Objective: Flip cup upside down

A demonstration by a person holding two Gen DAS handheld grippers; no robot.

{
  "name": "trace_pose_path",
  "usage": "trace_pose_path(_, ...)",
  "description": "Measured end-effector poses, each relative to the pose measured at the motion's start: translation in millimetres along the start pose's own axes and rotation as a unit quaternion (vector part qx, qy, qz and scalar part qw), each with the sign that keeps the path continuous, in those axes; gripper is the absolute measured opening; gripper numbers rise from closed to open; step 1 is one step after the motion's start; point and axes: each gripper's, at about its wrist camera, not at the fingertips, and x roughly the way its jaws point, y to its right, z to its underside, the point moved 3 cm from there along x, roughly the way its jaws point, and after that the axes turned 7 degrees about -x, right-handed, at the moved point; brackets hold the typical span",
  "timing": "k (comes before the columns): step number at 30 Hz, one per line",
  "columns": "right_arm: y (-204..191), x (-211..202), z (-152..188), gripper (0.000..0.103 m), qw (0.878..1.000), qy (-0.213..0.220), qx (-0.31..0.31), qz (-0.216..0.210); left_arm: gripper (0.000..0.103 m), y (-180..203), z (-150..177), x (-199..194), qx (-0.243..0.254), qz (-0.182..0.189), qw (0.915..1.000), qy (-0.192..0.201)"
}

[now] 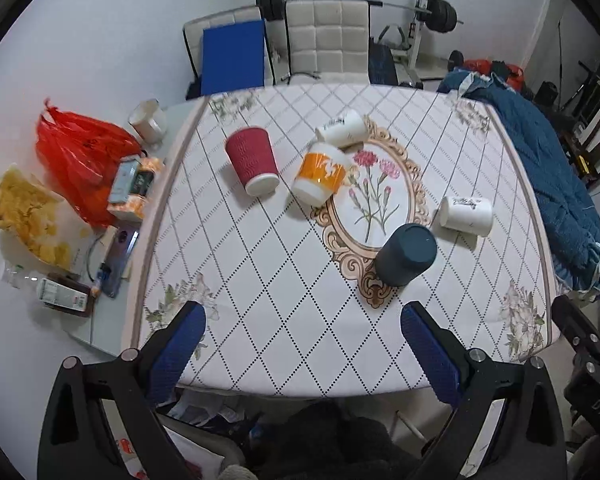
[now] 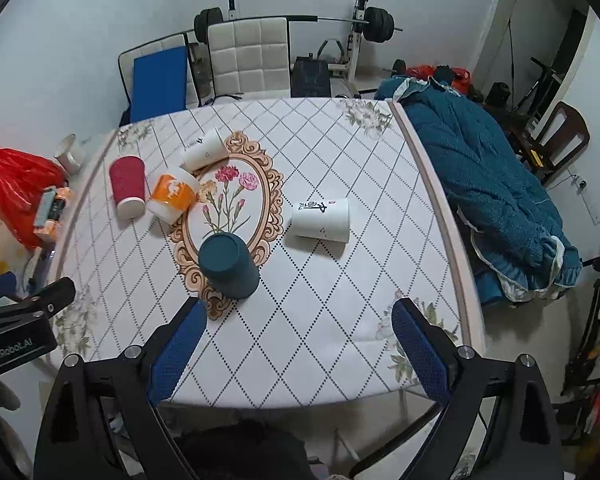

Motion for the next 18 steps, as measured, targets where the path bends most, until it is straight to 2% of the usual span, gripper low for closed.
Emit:
trace_pose_path(5,8.9,-51.7,4.1,0.096,1.000,0.025,-0.013,0.004,0.100,6.9,10.3,-47.0,0.003,-0.002,0.9994,0.035)
trace_pose_path(12,20.2,-123.0,14.8,0.096,0.998,0.050,-0.030,0.005,0.100,14.9,26.4,-100.7,-0.001,0.010,0.9985,0.054)
trace_pose_path(18,31.4,-170.8,22.6,0.096,0.997,0.073,-0.025,-0.009,0.100,9.5,37.7,-129.8,-0.022,0.020,0.9980,0.055)
